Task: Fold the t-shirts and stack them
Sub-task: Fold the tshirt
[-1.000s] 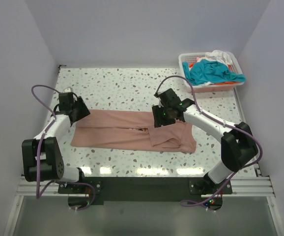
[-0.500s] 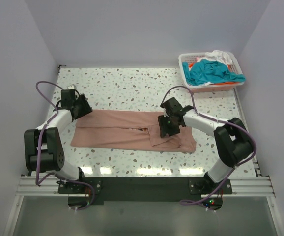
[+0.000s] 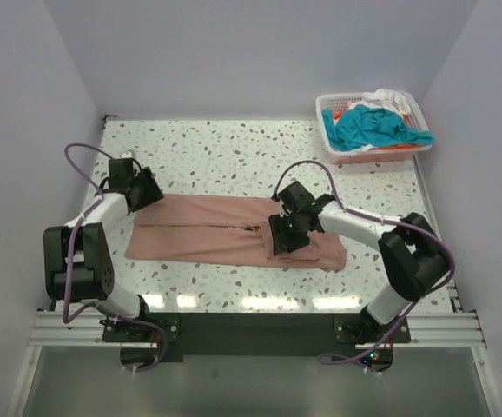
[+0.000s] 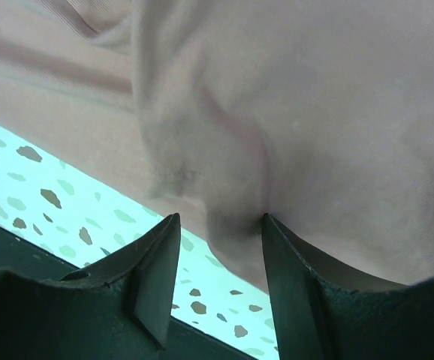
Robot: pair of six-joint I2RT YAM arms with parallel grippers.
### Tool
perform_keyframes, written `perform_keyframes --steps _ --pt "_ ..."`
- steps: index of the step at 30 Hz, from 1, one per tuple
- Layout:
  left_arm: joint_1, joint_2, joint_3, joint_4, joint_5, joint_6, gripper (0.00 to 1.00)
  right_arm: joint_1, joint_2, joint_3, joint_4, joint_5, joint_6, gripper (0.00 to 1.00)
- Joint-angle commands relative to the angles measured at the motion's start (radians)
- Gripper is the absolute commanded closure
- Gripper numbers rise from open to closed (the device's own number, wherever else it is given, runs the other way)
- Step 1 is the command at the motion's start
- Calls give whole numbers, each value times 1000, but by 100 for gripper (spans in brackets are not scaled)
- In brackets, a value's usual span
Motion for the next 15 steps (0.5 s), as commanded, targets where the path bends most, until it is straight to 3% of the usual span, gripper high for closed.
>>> perform_keyframes --steps 1,15 --pt "-2 2 7 26 -1 26 38 4 -46 -23 -13 -35 30 49" --pt "-8 -24 34 11 -11 43 38 8 -88 26 -92 -49 -23 49"
